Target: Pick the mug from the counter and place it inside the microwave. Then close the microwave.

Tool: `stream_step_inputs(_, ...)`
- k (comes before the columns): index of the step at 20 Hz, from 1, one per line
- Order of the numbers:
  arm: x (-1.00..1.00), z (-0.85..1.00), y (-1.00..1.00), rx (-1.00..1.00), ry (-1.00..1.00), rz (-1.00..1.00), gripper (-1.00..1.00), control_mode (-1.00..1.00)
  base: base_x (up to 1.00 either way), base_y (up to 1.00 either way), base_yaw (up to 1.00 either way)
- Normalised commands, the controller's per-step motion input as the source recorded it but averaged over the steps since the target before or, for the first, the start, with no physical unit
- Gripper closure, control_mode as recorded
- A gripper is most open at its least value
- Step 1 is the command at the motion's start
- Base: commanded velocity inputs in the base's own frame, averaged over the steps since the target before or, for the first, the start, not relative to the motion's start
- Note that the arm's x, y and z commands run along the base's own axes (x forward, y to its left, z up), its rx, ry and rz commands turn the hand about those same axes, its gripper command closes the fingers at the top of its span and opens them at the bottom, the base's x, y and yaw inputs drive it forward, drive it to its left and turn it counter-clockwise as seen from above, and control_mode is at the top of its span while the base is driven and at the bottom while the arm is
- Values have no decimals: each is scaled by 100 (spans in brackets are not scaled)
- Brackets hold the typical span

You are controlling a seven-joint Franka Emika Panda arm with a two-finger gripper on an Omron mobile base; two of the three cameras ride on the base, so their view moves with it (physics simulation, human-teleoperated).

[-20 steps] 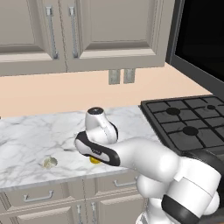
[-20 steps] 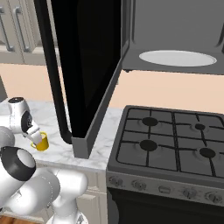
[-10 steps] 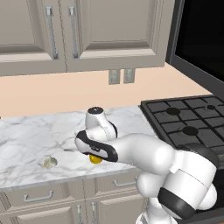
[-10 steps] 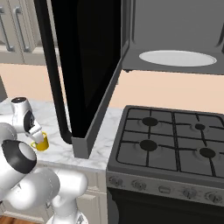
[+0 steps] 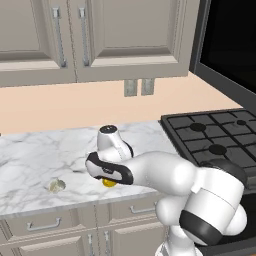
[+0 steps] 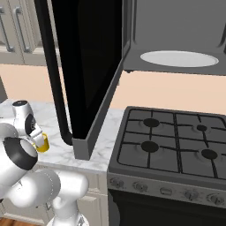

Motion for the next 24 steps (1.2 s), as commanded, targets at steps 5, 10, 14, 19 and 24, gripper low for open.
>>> stream_step_inputs(5, 0, -6, 0, 0, 0, 0, -100, -100, 0, 0, 0)
stream_step_inputs(10, 0, -12, 0, 0, 0, 0, -100, -100, 0, 0, 0)
stream_step_inputs(14, 0, -9, 0, 0, 0, 0, -100, -100, 0, 0, 0)
stream_step_inputs(19, 0, -2, 0, 0, 0, 0, -100, -100, 0, 0, 0)
stream_step_inputs(24, -5, -3, 0, 0, 0, 0, -100, -100, 0, 0, 0)
